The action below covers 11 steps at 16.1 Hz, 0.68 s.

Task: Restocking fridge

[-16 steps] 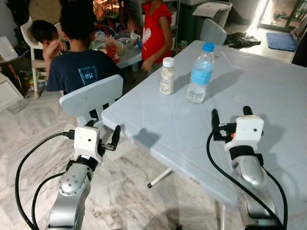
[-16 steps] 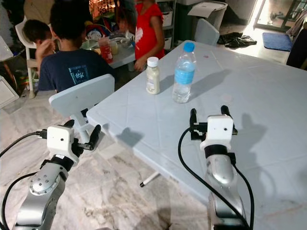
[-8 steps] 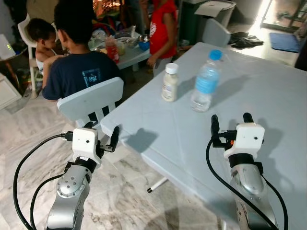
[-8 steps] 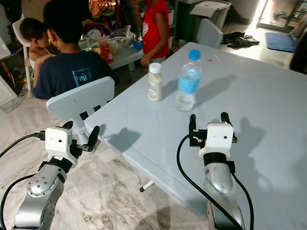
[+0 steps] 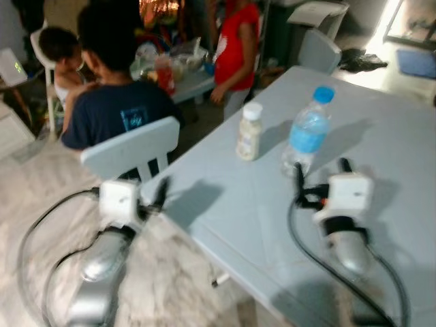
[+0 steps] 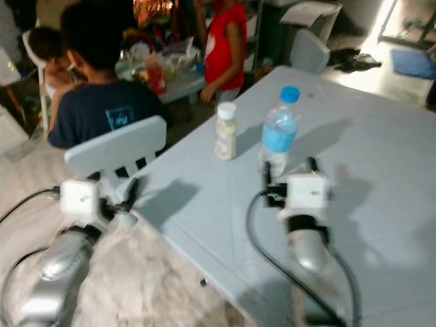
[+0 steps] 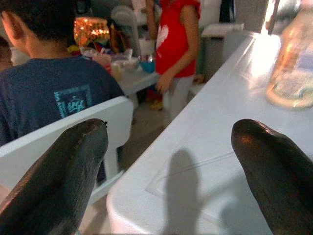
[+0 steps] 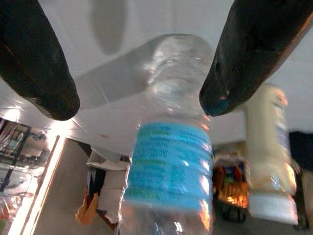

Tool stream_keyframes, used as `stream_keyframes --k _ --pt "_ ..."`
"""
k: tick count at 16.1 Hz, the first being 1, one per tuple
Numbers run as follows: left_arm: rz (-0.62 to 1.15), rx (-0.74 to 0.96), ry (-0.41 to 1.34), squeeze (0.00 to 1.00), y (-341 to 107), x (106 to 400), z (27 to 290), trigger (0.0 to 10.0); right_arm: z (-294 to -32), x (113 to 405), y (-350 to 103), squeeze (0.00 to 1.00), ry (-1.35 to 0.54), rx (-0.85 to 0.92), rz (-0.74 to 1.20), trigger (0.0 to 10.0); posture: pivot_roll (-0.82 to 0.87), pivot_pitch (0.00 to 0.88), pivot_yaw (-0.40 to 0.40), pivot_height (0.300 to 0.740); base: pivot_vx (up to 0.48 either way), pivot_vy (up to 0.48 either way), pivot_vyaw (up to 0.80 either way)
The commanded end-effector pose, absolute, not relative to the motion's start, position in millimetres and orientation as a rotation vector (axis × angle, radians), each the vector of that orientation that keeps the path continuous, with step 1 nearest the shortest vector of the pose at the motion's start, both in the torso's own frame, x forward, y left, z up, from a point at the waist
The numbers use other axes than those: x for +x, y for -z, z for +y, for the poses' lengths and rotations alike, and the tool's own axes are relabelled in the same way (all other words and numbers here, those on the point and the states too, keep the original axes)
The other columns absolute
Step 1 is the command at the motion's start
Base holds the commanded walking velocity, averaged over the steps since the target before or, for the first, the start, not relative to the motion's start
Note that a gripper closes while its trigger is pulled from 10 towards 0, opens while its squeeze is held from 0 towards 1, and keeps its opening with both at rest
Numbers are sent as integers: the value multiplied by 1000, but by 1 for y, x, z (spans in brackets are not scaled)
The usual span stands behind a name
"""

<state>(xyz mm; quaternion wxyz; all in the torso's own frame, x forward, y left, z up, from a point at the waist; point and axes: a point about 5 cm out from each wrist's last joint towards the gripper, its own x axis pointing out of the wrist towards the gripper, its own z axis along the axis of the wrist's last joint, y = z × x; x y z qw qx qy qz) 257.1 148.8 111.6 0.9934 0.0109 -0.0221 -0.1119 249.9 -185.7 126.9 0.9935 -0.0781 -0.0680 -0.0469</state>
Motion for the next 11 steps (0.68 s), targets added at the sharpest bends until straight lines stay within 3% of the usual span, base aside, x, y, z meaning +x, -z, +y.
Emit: stream_keyframes --k 1,5,11 --pt "-23 43 183 0 -108 252 164 10000 -172 254 -133 0 57 -132 -168 10000 -24 37 37 740 0 0 0" --pt "-20 47 182 0 -107 251 165 10000 -170 256 -135 0 48 -132 -175 10000 -20 37 36 740 0 0 0" --pt "-20 47 187 0 -107 250 164 10000 -186 274 -153 0 80 -180 -235 10000 -13 42 37 740 0 0 0"
